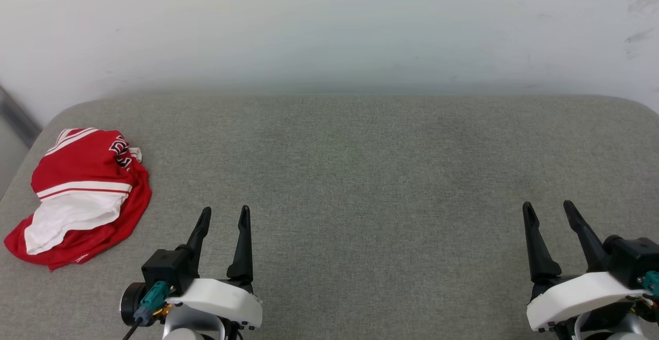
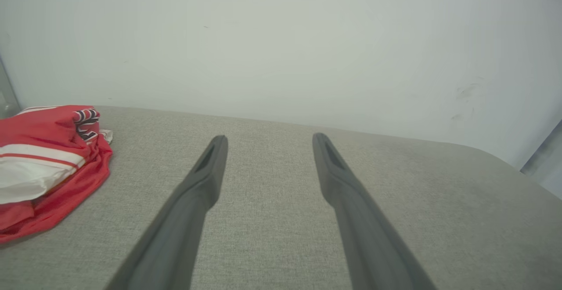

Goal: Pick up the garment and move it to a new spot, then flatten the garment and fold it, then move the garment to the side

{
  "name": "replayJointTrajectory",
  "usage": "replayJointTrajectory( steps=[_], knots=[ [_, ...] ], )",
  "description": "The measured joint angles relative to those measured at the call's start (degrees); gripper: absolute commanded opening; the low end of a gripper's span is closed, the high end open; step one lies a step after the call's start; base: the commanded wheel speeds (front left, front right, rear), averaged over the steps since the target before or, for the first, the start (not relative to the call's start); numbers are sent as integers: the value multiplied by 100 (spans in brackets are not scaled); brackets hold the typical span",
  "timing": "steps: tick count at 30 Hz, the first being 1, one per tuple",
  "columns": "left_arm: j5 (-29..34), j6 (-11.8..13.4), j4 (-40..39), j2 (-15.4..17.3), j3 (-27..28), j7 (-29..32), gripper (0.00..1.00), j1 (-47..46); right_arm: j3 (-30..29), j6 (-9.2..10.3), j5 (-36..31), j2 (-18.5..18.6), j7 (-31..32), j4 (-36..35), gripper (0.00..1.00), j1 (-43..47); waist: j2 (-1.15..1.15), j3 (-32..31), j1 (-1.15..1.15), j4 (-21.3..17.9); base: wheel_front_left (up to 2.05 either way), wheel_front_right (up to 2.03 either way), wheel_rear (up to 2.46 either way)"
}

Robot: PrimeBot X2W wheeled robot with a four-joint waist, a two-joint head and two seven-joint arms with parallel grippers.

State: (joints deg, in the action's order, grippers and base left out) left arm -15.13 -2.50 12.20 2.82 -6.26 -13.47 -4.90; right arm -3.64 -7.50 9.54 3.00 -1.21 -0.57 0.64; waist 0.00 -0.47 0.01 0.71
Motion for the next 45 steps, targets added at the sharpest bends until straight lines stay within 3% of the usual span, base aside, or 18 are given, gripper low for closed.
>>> replayJointTrajectory(
  steps=[15,37,45],
  knots=[
    [493,100,85,1,-85,-145,100,-11,-26,0,-470,0,-87,15,100,19,0,-18,0,38,0,0,0],
    [386,158,181,1,-74,-159,100,-16,-46,0,-405,0,-221,171,100,-16,0,-5,-1,60,0,0,0],
    [503,162,227,0,-9,-159,100,-124,97,0,-582,-1,-186,24,100,-17,0,18,0,385,0,0,0]
  ],
)
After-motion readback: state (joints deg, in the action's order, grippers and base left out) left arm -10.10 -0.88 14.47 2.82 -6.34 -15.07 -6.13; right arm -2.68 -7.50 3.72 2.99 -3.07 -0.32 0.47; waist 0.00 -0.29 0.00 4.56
